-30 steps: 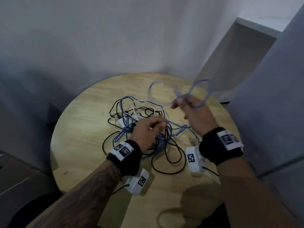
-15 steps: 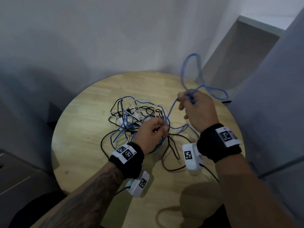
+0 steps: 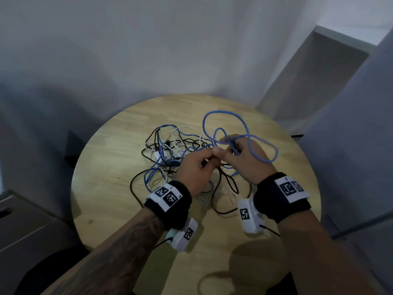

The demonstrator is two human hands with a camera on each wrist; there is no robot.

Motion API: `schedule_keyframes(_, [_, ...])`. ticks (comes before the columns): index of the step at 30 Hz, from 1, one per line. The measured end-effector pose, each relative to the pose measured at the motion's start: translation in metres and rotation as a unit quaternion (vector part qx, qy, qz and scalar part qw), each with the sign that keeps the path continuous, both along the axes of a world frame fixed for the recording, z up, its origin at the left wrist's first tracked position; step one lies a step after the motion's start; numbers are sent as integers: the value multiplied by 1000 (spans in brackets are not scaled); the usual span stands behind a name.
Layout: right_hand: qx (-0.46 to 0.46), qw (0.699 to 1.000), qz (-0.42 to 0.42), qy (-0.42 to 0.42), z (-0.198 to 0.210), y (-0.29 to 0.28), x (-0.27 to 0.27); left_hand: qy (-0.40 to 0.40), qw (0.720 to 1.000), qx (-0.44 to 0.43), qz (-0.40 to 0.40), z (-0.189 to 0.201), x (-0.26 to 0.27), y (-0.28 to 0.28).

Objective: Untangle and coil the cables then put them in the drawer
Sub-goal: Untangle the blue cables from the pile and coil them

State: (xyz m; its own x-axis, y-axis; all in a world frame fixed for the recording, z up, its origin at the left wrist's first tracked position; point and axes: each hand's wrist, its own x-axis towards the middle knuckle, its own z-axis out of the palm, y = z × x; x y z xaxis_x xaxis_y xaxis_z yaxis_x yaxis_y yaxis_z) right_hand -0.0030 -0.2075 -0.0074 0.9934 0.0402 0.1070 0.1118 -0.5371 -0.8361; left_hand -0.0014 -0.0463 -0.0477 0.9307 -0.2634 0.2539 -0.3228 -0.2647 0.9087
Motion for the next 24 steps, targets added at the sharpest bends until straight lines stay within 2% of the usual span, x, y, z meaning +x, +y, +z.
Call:
schedule_keyframes(1, [7, 1000, 4, 8, -3, 2, 0, -1, 1000, -1, -1, 1, 0, 0])
schedule_keyframes(6, [24, 997, -11, -71, -5, 12, 2, -12, 1000, 15, -14, 0, 4, -1])
schedule_keyframes(10, [211, 973, -21, -90, 10, 13, 1, 12, 1000, -10, -25, -5, 9, 4])
schedule_keyframes(12, [300, 948, -27, -99, 23, 9, 2, 32, 999, 18, -7, -11, 13, 8])
schedule_keyframes(16, [520, 852, 5, -55, 40, -2, 0, 69, 992, 103, -6, -19, 13, 10])
schedule_keyframes(18, [574, 818, 22, -36, 39, -1, -1, 39, 989, 137, -27, -17, 11, 5])
schedule_keyframes(20, [600, 799, 29, -5, 36, 3, -2, -27, 991, 133, -11, -13, 6, -1])
schedule_keyframes(24, [601, 798, 6, 42, 29, 11, -3, -149, 976, 130, 92, -6, -1, -5])
